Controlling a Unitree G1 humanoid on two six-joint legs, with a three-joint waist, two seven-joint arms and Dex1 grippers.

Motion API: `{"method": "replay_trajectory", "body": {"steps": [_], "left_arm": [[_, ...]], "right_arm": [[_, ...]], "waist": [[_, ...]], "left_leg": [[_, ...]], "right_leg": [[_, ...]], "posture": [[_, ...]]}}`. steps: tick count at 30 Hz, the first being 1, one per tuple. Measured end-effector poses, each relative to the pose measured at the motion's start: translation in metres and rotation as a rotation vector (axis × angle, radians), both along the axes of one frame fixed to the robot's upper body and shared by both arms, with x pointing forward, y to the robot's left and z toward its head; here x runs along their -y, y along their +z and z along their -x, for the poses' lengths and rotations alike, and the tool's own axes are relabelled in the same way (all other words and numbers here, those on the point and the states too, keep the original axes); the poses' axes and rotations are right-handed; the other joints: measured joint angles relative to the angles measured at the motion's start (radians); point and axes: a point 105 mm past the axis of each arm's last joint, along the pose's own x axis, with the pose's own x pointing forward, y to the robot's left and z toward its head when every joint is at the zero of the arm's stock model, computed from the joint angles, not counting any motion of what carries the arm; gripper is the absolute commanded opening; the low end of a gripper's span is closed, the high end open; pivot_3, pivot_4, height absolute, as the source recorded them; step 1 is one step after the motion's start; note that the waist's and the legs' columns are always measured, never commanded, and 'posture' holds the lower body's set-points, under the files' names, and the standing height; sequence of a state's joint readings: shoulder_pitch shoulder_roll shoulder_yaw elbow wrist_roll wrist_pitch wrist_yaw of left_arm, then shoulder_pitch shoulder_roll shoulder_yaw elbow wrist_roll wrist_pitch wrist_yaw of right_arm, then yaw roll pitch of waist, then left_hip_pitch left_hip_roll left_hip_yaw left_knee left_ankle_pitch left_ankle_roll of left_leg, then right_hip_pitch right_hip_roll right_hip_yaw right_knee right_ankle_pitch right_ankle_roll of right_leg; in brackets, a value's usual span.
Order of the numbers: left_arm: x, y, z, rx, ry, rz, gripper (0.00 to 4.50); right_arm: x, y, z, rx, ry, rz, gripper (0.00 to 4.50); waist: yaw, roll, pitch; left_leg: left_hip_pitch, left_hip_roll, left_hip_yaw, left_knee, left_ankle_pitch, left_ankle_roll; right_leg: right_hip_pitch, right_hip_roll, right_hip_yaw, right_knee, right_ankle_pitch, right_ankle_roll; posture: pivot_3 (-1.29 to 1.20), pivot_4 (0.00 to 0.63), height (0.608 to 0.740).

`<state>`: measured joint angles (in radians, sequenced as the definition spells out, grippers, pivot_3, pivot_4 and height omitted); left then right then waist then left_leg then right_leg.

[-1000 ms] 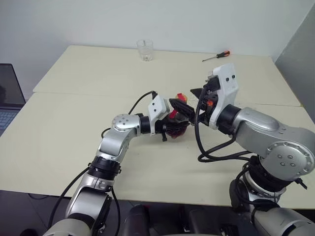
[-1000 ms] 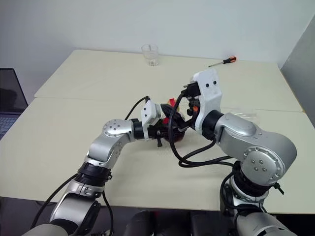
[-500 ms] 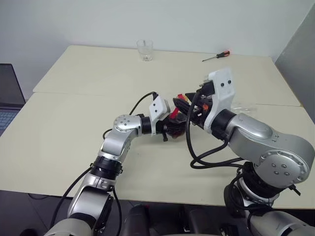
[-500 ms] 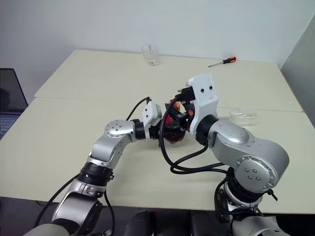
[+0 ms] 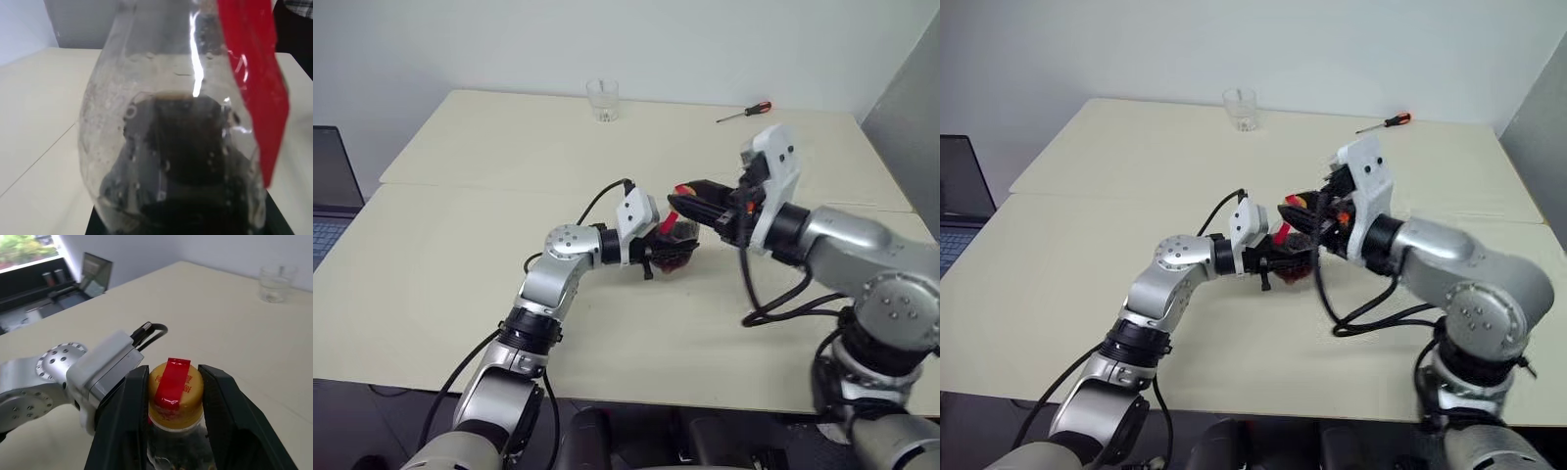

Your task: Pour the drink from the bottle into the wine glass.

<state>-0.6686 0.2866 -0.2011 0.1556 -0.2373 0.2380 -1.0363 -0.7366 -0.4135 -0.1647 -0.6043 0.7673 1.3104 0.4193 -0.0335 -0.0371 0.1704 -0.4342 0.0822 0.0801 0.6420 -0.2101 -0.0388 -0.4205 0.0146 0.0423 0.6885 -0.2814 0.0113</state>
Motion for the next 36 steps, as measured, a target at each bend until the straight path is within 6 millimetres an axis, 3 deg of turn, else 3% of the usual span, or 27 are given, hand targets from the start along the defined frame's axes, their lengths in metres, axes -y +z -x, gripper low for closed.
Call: {"method": "replay_trajectory", "body": {"steps": [4, 12, 17, 25, 34, 36], "left_arm": [[0.001, 0.006, 0.003, 0.012, -0.009, 0.007, 1.13], [-0.002, -0.002, 0.009, -0.026, 0.004, -0.016, 1.09], [-0.006, -0.002, 0.007, -0.038, 0.043, -0.013, 1.08], [-0.001, -0.006, 0.011, -0.046, 0.026, -0.021, 1.08], [0.008, 0.004, 0.013, -0.028, -0.008, 0.013, 1.06], [0.009, 0.005, 0.013, -0.022, -0.011, 0.015, 1.06]], "right_arm": [[0.005, 0.003, -0.005, 0.059, 0.208, 0.019, 1.21], [0.003, -0.004, -0.024, 0.119, 0.608, 0.135, 1.21], [-0.001, -0.004, -0.032, 0.149, 0.674, 0.165, 1.21], [0.005, -0.003, -0.026, 0.152, 0.659, 0.231, 1.21], [0.002, 0.001, -0.01, 0.104, 0.64, 0.19, 4.39], [0.005, 0.009, -0.01, 0.108, 0.603, 0.15, 4.5]], "waist": [[-0.001, 0.0, 0.0], [-0.001, 0.001, 0.001], [0.004, 0.001, 0.002], [0.007, 0.002, 0.002], [0.005, 0.002, 0.002], [0.005, 0.002, 0.002]], "left_leg": [[0.0, 0.0, 0.0, -0.001, 0.0, 0.0], [0.0, 0.001, 0.0, 0.001, 0.0, 0.0], [0.0, 0.001, 0.001, 0.001, 0.0, 0.0], [0.0, 0.001, 0.002, 0.002, 0.0, 0.0], [0.0, 0.001, 0.001, 0.003, 0.0, 0.0], [0.001, 0.0, 0.001, 0.003, 0.0, 0.0]], "right_leg": [[0.0, 0.001, 0.001, -0.002, 0.0, 0.0], [0.0, 0.001, 0.001, -0.001, 0.0, 0.0], [0.0, 0.0, 0.0, 0.0, 0.0, 0.0], [0.0, -0.001, 0.0, 0.001, 0.0, 0.0], [0.0, 0.0, 0.001, 0.004, 0.0, 0.0], [0.0, 0.0, 0.001, 0.005, 0.0, 0.0]], "posture": [[0.0, 0.15, 0.74], [0.0, 0.15, 0.74], [0.0, 0.15, 0.74], [0.0, 0.15, 0.74], [0.0, 0.15, 0.74], [0.0, 0.15, 0.74]]}}
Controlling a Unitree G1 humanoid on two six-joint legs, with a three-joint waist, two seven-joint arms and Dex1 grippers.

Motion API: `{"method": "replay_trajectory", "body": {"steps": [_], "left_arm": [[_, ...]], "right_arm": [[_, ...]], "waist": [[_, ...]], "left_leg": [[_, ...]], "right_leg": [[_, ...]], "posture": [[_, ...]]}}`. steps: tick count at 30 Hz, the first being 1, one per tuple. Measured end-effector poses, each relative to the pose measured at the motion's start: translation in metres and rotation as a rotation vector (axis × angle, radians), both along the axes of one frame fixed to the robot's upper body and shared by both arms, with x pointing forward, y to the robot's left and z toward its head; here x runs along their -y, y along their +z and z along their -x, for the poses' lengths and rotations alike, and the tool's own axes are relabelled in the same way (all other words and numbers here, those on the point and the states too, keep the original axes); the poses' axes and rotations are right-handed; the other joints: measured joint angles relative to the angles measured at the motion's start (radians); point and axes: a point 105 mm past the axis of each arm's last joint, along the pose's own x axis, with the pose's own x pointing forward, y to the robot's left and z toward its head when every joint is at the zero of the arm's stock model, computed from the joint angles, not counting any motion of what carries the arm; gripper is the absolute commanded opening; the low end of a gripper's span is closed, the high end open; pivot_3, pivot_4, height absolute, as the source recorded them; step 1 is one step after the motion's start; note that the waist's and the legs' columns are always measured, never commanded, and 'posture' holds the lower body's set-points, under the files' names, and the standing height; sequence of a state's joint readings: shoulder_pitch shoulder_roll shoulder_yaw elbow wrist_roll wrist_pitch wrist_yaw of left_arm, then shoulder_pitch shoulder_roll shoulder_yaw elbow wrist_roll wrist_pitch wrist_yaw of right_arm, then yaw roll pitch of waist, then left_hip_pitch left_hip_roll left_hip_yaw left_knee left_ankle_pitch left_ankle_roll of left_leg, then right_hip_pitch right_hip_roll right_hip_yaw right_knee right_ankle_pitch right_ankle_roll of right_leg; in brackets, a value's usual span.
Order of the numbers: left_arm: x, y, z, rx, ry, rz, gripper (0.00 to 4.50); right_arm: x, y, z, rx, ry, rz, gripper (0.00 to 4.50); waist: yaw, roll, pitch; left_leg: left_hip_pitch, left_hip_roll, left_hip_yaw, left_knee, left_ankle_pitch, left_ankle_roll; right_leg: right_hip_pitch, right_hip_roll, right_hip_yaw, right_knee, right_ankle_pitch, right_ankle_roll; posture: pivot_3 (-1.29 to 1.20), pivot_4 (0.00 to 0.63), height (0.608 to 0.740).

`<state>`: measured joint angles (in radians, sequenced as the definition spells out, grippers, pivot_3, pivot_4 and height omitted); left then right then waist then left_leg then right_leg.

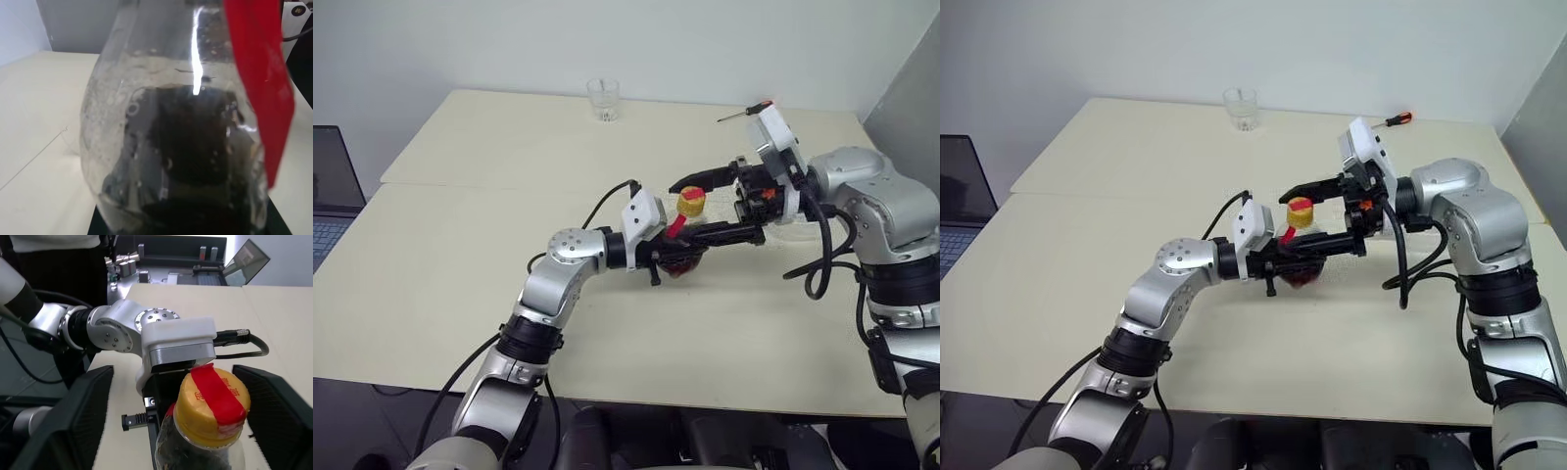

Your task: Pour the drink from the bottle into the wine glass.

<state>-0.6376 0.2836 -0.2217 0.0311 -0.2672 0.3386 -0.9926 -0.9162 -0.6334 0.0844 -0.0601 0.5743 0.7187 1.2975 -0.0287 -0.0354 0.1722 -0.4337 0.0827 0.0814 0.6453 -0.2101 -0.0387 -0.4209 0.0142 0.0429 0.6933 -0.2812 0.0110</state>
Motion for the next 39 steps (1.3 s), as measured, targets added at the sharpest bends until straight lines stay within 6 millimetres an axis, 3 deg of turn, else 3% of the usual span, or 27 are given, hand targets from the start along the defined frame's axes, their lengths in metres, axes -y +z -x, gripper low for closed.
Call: {"method": "replay_trajectory", "body": {"steps": [6, 11, 14, 17, 21, 27, 33, 39], "left_arm": [[-0.001, -0.002, -0.001, -0.008, 0.004, 0.002, 1.06], [-0.001, -0.002, -0.002, -0.008, 0.008, 0.005, 1.06], [0.001, -0.002, -0.002, -0.006, 0.007, 0.016, 1.06], [0.0, -0.007, -0.009, -0.02, 0.036, 0.02, 1.06], [0.002, -0.009, -0.017, -0.027, 0.057, 0.024, 1.06], [0.007, -0.003, -0.017, 0.005, 0.028, 0.038, 1.06], [0.006, -0.006, -0.018, -0.002, 0.033, 0.031, 1.06], [0.003, -0.006, -0.019, 0.0, 0.04, 0.024, 1.06]], "right_arm": [[0.018, 0.027, 0.004, 0.053, -0.223, -0.126, 4.5], [0.028, 0.021, 0.011, 0.04, -0.463, -0.152, 4.5], [0.024, 0.026, 0.017, 0.06, -0.589, -0.199, 4.5], [0.018, 0.016, 0.019, 0.049, -0.703, -0.183, 4.5], [0.005, 0.011, 0.024, 0.005, -0.735, -0.216, 4.5], [0.006, 0.005, 0.019, -0.012, -0.816, -0.198, 4.5], [0.001, -0.018, 0.006, -0.063, -0.891, -0.135, 4.5], [-0.001, -0.017, -0.001, -0.055, -0.911, -0.154, 4.5]], "waist": [[0.001, 0.0, 0.0], [-0.002, 0.0, 0.0], [-0.004, 0.0, 0.0], [-0.004, 0.0, 0.0], [-0.003, 0.0, 0.0], [-0.003, 0.0, 0.0], [-0.004, 0.0, 0.0], [-0.004, 0.0, 0.0]], "left_leg": [[0.0, 0.0, 0.0, 0.0, 0.0, 0.0], [0.0, 0.0, 0.0, 0.0, 0.0, 0.0], [0.001, 0.0, -0.001, 0.0, 0.0, 0.0], [0.001, 0.0, -0.002, 0.0, 0.001, 0.001], [0.001, -0.001, -0.001, 0.0, 0.002, 0.002], [0.001, -0.001, -0.001, 0.0, 0.002, 0.003], [0.0, -0.001, -0.001, -0.001, 0.002, 0.003], [0.0, -0.001, -0.001, -0.001, 0.002, 0.003]], "right_leg": [[0.0, 0.0, 0.0, 0.0, 0.0, 0.0], [0.0, -0.001, 0.001, 0.001, 0.0, 0.0], [0.0, 0.0, 0.001, 0.003, 0.0, 0.0], [0.0, 0.0, 0.001, 0.004, 0.0, 0.0], [0.0, 0.0, 0.0, 0.004, 0.0, 0.0], [0.0, -0.001, 0.0, 0.003, 0.0, 0.0], [-0.001, 0.0, 0.001, 0.003, 0.0, 0.0], [-0.001, 0.0, 0.0, 0.003, 0.0, 0.0]], "posture": [[0.0, 0.15, 0.74], [0.0, 0.15, 0.74], [0.0, 0.15, 0.74], [0.0, 0.15, 0.74], [0.0, 0.15, 0.74], [0.0, 0.15, 0.74], [0.0, 0.15, 0.74], [0.0, 0.15, 0.74]]}}
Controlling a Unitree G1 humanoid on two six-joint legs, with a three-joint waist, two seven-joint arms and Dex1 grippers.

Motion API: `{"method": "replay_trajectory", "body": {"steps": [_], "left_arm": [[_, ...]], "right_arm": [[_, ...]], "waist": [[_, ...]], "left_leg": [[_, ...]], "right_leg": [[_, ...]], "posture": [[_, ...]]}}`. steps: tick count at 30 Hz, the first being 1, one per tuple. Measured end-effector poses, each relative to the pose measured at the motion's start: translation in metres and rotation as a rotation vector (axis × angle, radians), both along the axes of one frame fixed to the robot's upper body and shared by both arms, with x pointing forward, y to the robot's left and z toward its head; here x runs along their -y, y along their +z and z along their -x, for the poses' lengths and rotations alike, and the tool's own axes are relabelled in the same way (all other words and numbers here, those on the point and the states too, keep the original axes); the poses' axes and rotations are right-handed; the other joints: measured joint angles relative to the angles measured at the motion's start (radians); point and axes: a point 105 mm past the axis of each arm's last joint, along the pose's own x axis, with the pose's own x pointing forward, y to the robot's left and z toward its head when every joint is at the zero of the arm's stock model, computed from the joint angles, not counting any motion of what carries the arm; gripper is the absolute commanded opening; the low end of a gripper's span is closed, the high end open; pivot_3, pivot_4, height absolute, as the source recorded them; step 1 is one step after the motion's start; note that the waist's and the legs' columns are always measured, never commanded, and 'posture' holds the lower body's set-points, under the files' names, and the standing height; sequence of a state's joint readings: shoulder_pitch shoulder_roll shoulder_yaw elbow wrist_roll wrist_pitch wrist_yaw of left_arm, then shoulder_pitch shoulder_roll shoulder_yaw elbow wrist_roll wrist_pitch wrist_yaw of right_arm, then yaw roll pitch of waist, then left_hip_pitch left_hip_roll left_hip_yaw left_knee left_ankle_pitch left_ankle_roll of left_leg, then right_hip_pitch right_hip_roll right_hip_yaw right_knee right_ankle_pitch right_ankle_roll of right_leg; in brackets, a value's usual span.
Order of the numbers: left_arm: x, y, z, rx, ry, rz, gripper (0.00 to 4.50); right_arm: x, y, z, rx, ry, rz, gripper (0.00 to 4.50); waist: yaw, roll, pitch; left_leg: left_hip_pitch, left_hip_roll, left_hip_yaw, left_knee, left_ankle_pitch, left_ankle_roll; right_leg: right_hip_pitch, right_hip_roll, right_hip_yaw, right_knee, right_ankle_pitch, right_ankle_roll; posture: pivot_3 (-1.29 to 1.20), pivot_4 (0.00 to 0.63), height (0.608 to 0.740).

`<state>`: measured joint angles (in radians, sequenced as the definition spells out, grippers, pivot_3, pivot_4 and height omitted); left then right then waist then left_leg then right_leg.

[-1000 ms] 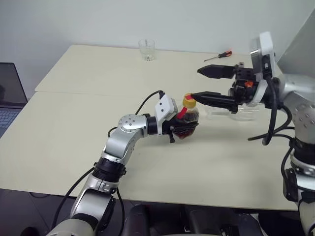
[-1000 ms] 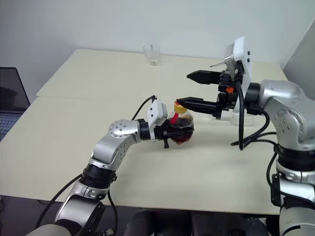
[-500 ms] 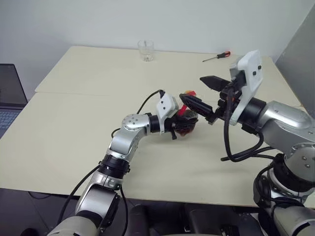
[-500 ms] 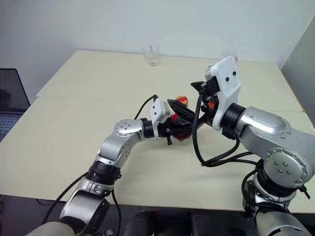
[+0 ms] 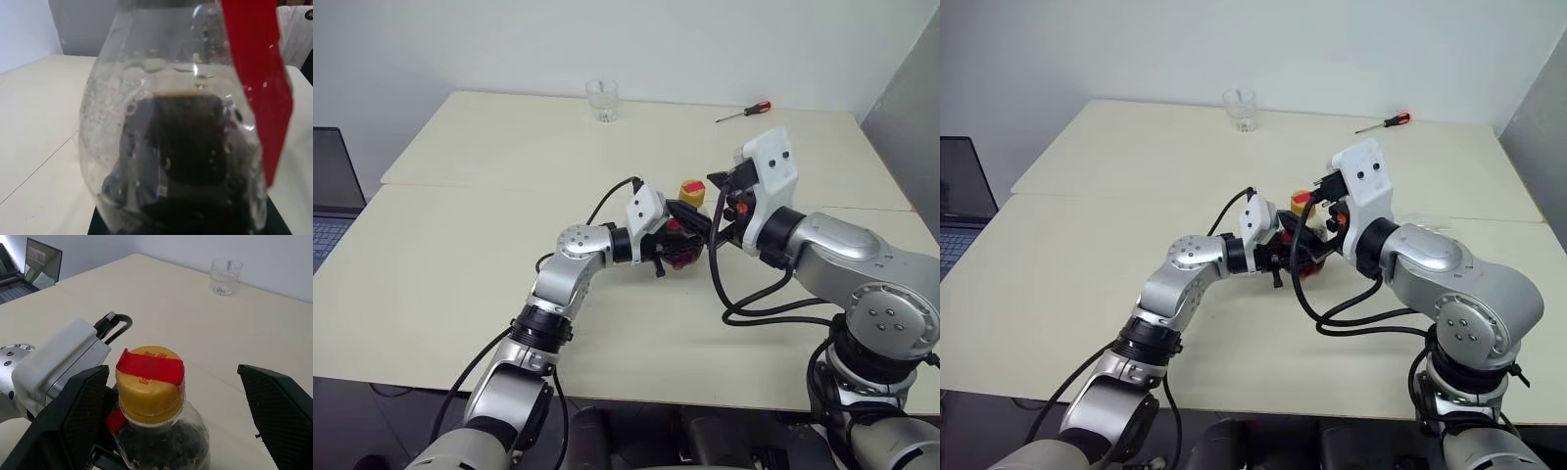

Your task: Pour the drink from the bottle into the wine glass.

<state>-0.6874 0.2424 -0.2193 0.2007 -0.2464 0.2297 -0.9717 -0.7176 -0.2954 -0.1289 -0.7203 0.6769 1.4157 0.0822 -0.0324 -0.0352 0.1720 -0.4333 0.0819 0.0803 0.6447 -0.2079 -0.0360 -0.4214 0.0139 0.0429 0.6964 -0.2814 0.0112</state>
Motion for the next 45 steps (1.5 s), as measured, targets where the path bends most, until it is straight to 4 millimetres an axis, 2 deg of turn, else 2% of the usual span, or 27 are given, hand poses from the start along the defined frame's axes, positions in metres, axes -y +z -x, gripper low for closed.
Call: {"method": "replay_trajectory", "body": {"steps": [11, 19, 27, 34, 36, 40, 45], "left_arm": [[0.0, 0.0, -0.001, -0.001, 0.01, 0.002, 1.06], [0.001, 0.0, 0.0, 0.0, 0.005, -0.001, 1.06], [0.004, -0.001, 0.001, 0.004, -0.004, -0.007, 1.05], [-0.001, -0.001, -0.001, 0.008, 0.012, -0.018, 1.03], [-0.001, -0.001, -0.001, 0.008, 0.012, -0.018, 1.03], [0.001, -0.001, 0.0, 0.007, 0.006, -0.013, 1.03], [-0.001, -0.001, -0.001, 0.008, 0.01, -0.017, 1.03]], "right_arm": [[-0.003, 0.001, -0.014, 0.007, -0.017, -0.024, 4.5], [0.0, 0.002, -0.013, 0.024, -0.004, -0.006, 4.5], [0.015, -0.001, -0.001, 0.033, 0.034, 0.002, 4.5], [0.045, 0.001, 0.012, 0.034, 0.045, 0.012, 4.5], [0.042, 0.005, 0.016, 0.039, 0.079, -0.014, 4.5], [0.025, 0.015, 0.016, 0.069, 0.126, -0.044, 4.5], [0.014, 0.011, 0.018, 0.042, 0.168, -0.059, 4.5]], "waist": [[0.0, 0.0, 0.0], [0.0, 0.0, 0.0], [0.0, 0.0, 0.0], [-0.001, 0.0, 0.0], [-0.001, 0.0, 0.0], [-0.002, 0.0, 0.0], [0.001, 0.0, 0.0]], "left_leg": [[0.0, 0.0, 0.0, 0.0, 0.0, 0.0], [0.0, 0.0, 0.0, 0.0, 0.0, 0.0], [0.0, 0.0, 0.0, -0.001, 0.0, 0.0], [0.0, 0.0, 0.0, 0.0, 0.0, 0.0], [0.0, 0.0, -0.001, -0.001, 0.0, 0.0], [0.0, 0.0, -0.003, -0.001, 0.0, 0.0], [0.0, 0.0, -0.002, 0.0, 0.0, 0.0]], "right_leg": [[0.0, 0.0, 0.0, 0.0, 0.0, 0.0], [0.0, 0.0, 0.0, -0.001, 0.0, 0.0], [0.0, 0.0, 0.0, -0.001, 0.0, 0.0], [0.0, 0.0, 0.0, -0.001, 0.0, 0.0], [0.0, 0.001, 0.0, -0.001, -0.001, 0.002], [0.0, 0.001, 0.0, 0.0, -0.003, 0.005], [0.0, 0.0, 0.0, -0.001, -0.003, 0.005]], "posture": [[0.0, 0.15, 0.74], [0.0, 0.15, 0.74], [0.0, 0.15, 0.74], [0.0, 0.15, 0.74], [0.0, 0.15, 0.74], [0.0, 0.15, 0.74], [0.0, 0.15, 0.74]]}}
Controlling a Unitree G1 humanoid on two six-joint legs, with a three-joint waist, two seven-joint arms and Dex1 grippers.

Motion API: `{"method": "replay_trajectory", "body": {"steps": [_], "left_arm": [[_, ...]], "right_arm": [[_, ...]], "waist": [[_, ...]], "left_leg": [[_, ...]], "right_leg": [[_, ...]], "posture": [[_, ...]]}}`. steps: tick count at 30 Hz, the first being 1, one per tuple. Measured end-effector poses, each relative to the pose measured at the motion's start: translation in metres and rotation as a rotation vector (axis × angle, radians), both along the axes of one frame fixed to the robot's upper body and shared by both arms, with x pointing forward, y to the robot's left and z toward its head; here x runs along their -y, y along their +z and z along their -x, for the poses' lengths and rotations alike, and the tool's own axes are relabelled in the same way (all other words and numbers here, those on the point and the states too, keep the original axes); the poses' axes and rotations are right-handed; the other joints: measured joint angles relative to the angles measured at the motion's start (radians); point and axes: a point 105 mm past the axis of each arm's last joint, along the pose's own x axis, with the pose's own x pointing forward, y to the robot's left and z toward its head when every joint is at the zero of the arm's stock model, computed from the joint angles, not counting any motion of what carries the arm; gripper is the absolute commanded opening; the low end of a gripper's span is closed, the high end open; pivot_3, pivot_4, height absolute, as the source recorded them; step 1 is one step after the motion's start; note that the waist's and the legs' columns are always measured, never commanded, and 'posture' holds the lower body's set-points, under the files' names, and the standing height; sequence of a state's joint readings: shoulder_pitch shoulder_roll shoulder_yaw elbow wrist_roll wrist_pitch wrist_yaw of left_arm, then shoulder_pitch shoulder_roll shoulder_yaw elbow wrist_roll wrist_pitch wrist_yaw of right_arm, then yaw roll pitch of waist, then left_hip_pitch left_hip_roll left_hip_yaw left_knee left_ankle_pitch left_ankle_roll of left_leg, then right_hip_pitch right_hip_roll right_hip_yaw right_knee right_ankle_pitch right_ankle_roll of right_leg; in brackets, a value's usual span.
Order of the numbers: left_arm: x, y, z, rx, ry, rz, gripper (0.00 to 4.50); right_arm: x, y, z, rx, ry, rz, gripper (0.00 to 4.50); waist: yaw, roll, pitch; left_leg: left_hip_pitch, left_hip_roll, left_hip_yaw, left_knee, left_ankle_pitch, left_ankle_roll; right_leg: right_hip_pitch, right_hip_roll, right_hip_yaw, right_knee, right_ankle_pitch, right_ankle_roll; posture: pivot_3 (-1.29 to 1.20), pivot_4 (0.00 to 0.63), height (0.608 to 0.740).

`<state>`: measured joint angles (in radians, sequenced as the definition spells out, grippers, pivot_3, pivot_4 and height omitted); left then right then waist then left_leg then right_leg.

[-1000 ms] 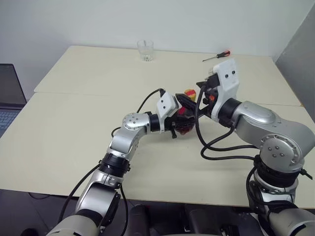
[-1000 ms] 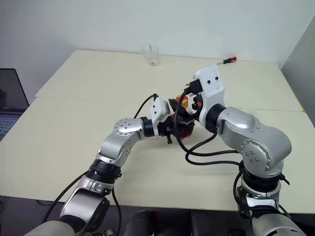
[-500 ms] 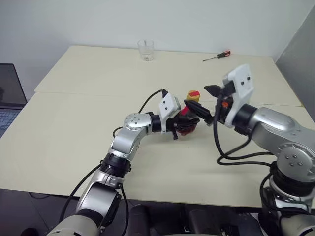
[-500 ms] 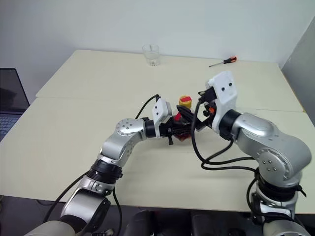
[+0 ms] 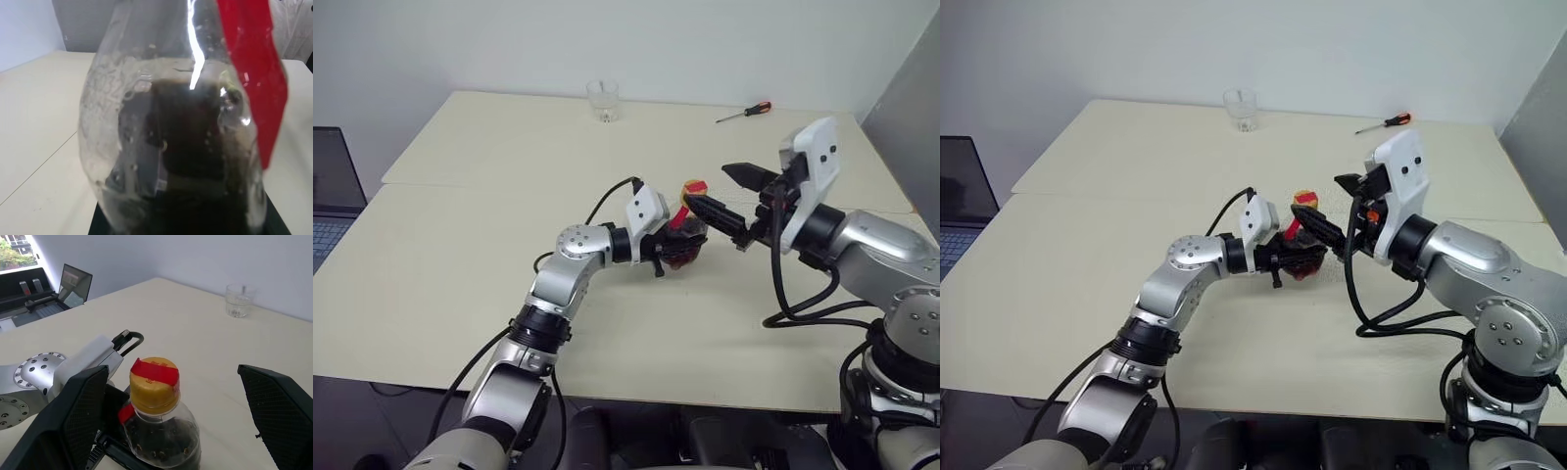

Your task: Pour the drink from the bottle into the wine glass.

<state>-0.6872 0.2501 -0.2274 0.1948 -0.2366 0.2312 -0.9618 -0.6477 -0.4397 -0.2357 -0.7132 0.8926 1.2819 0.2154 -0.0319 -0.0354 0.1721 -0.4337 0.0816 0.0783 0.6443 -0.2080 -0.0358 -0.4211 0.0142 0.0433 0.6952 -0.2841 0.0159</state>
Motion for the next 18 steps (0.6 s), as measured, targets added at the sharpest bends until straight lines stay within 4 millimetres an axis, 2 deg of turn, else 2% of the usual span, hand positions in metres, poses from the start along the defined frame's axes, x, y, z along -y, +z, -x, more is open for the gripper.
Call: {"method": "replay_trajectory", "body": {"steps": [6, 18], "left_arm": [[0.0, 0.0, -0.001, 0.001, 0.008, 0.001, 1.03], [0.0, -0.001, 0.0, 0.0, 0.01, 0.005, 1.03]], "right_arm": [[-0.012, -0.002, 0.002, -0.013, 0.034, 0.005, 4.5], [-0.02, -0.003, -0.022, -0.023, -0.071, -0.001, 4.5]], "waist": [[0.0, 0.0, 0.0], [-0.001, 0.0, 0.0]], "left_leg": [[0.0, 0.0, 0.0, 0.0, 0.0, 0.0], [0.0, 0.0, 0.001, 0.0, 0.0, 0.0]], "right_leg": [[0.0, 0.0, 0.0, 0.0, 0.0, 0.0], [0.0, 0.0, 0.0, 0.0, 0.0, 0.0]], "posture": [[0.0, 0.15, 0.74], [0.0, 0.15, 0.74]]}}
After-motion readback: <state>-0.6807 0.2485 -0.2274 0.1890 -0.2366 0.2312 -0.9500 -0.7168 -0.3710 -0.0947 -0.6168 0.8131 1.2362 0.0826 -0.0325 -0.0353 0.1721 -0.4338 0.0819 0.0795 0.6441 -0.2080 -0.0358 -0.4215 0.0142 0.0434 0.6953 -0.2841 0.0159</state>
